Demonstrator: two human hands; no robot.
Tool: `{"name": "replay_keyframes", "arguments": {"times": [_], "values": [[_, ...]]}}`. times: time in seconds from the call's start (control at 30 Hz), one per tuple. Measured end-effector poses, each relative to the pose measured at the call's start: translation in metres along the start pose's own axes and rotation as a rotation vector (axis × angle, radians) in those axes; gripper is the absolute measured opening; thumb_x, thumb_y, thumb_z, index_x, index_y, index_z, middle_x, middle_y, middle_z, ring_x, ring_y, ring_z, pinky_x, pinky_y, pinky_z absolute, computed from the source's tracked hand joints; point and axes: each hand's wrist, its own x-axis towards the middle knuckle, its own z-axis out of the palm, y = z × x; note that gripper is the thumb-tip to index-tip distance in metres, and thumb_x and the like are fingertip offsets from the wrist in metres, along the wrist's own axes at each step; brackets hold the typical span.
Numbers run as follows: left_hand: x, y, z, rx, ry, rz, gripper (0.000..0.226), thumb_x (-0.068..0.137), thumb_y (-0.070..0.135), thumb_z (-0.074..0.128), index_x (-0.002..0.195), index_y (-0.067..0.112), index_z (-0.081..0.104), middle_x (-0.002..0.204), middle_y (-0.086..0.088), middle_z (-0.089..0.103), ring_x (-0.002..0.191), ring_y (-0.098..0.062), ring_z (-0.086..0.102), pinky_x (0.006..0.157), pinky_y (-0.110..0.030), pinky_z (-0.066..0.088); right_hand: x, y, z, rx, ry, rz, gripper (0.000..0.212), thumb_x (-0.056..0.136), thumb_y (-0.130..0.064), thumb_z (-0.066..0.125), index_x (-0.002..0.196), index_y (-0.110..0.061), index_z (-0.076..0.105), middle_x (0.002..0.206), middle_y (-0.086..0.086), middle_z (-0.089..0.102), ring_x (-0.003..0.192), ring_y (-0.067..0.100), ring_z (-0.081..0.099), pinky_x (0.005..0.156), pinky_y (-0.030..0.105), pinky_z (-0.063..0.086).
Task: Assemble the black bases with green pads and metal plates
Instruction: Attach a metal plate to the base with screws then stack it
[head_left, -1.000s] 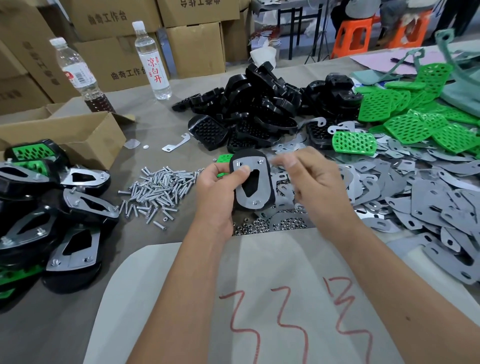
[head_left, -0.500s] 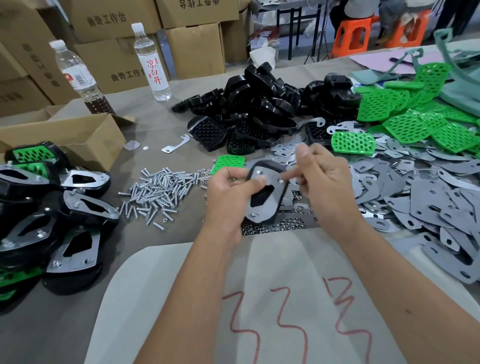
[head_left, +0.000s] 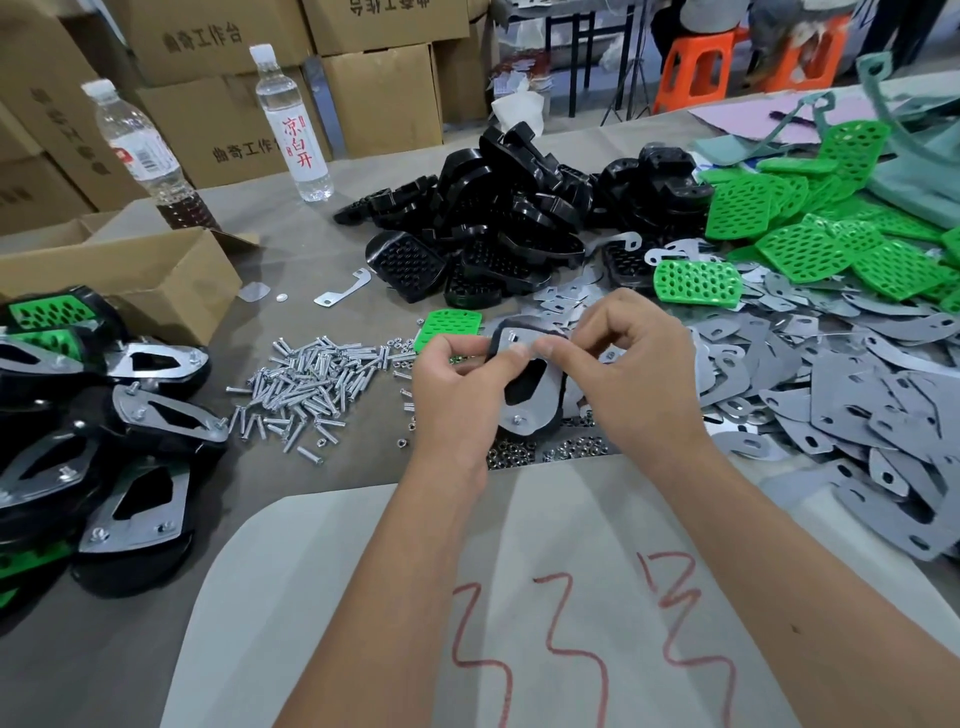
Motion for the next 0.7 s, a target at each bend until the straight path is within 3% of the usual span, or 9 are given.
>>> {"name": "replay_keyframes", "arguments": {"times": [0.07,0.17,0.23,0.37,0.47,0.57,0.7], "values": [[0.0006,-0.0012,0.0009,-0.027,-0.008,-0.003,0.03,0.08,0.01,0.085,0.095,0.011,0.059,0.088,-0.014,0.072,0.07,-0.02,0.07,0.067,-0.036,0.056,0.0001,0.0,-0.0003,0.065,-0.043,0.059,0.02,0.084,-0.026,0.085,0.079,-0.016,0.068,0.087,0.001,0.066,0.073,0.022,0.061,0.067,0.036,0.053],[0.002,0.0006,-0.0015,-0.105,-0.006,-0.034,0.03,0.08,0.008,0.085,0.095,0.011,0.059,0.086,-0.013,0.072,0.071,-0.023,0.071,0.065,-0.038,0.058,0.0005,-0.0004,-0.0011,0.306,-0.192,0.149,0.009,0.092,-0.008,0.077,0.099,-0.013,0.078,0.106,0.004,0.068,0.078,0.022,0.062,0.055,0.033,0.056],[0.0026,0.0003,-0.002,-0.107,0.004,-0.029,0.03,0.08,0.006,0.084,0.095,0.01,0.059,0.087,-0.015,0.072,0.072,-0.025,0.071,0.069,-0.041,0.059,-0.0001,-0.0003,0.0,0.394,-0.192,0.203,0.008,0.09,-0.001,0.077,0.092,-0.008,0.08,0.106,0.005,0.068,0.078,0.022,0.062,0.052,0.029,0.055],[0.0014,-0.0033,0.0017,-0.059,0.01,0.01,0.026,0.083,0.004,0.082,0.092,0.012,0.059,0.092,-0.017,0.07,0.077,-0.026,0.069,0.079,-0.046,0.058,-0.0002,0.0037,0.0012,0.405,-0.113,0.279,0.016,0.084,-0.009,0.085,0.075,-0.013,0.072,0.089,0.004,0.068,0.065,0.022,0.06,0.048,0.03,0.053],[0.0008,-0.003,0.001,-0.089,0.005,0.002,0.026,0.084,0.004,0.082,0.093,0.011,0.059,0.093,-0.02,0.072,0.078,-0.028,0.07,0.08,-0.049,0.059,0.0003,0.0041,0.0005,0.404,-0.143,0.253,0.005,0.088,-0.015,0.08,0.087,-0.018,0.075,0.089,0.02,0.068,0.059,0.022,0.059,0.05,0.031,0.052],[0.0017,-0.0019,-0.0013,-0.11,-0.01,-0.01,0.027,0.084,0.002,0.081,0.096,0.009,0.059,0.1,-0.029,0.073,0.08,-0.033,0.07,0.081,-0.054,0.059,0.0007,0.0032,0.0024,0.422,-0.165,0.197,0.014,0.089,-0.01,0.076,0.087,-0.022,0.081,0.103,0.01,0.072,0.075,0.019,0.063,0.048,0.027,0.051],[0.0015,-0.0019,-0.0004,-0.099,-0.075,-0.02,0.035,0.084,-0.002,0.079,0.114,0.004,0.063,0.091,-0.015,0.077,0.078,-0.029,0.074,0.074,-0.044,0.062,-0.0005,0.0057,0.005,0.364,-0.045,0.279,0.014,0.081,-0.024,0.086,0.076,-0.02,0.073,0.083,0.002,0.073,0.063,0.017,0.062,0.05,0.028,0.049]]}}
